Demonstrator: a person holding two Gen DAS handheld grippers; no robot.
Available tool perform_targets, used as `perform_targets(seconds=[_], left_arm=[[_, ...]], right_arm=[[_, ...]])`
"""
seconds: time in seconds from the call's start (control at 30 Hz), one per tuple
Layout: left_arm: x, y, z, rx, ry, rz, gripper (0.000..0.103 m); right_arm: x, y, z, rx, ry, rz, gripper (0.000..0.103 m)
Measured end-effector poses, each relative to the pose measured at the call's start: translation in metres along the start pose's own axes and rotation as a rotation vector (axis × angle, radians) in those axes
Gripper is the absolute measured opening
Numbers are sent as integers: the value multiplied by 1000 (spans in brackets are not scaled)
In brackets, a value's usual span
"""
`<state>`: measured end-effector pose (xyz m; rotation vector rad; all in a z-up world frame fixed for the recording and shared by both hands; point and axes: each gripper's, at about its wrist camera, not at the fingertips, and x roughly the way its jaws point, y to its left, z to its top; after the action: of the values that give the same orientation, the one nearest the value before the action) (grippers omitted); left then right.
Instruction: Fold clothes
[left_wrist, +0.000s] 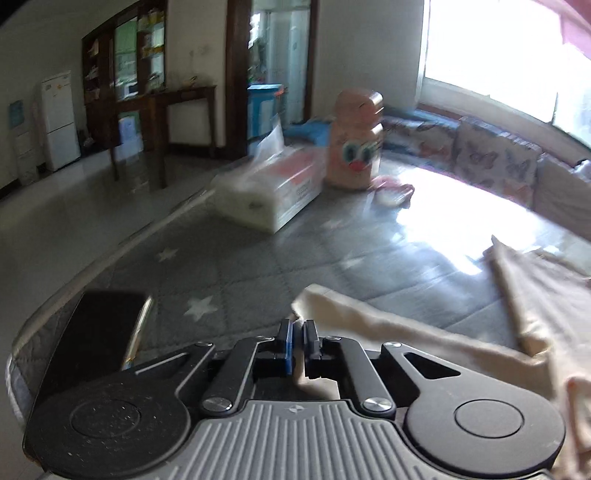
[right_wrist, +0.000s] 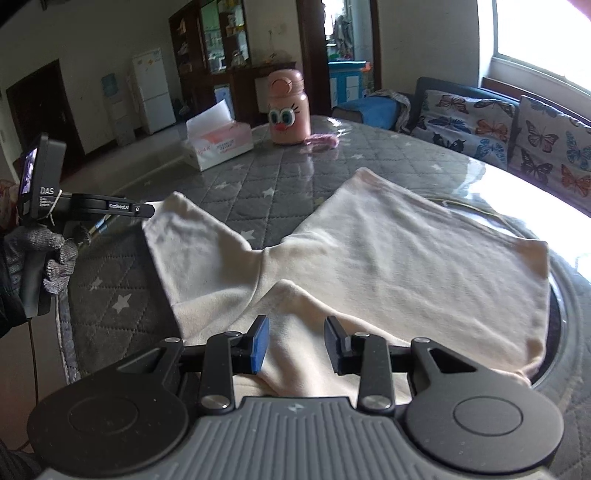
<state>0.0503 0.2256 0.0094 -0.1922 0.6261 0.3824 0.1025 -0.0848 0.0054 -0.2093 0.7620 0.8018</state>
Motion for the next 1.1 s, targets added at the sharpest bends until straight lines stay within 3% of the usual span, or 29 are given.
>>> perform_targets(seconds=[0.33,0.53,0.67,0.83,0.9,0.97,1.1], left_arm=[[-76,-111,22,166,-135,-407,5],[-90,-189,11,262,-101,-639,5],[-88,-231,-6,335,-55,-749,6],[-81,-253,-27,420,2,-771,12],[-77,-244,-29,431,10,-763,22],[-74,-232,-26,425,3,-736,31],[-60,-201,-23,403,11,-642,32]], right_arm=[[-30,-34,-23,136,-47,-72,33],[-47,-55,-41,219,-65,-102,33],[-57,-64,-52,256,-70,-119,33],[-63,-72,-64,299,-60,-118,33],[-64,-73,-67,311,-53,-109,33],[-63,-73,-69,319,-48,-99,33],[-65,-79,-71,350,-51,-78,33]])
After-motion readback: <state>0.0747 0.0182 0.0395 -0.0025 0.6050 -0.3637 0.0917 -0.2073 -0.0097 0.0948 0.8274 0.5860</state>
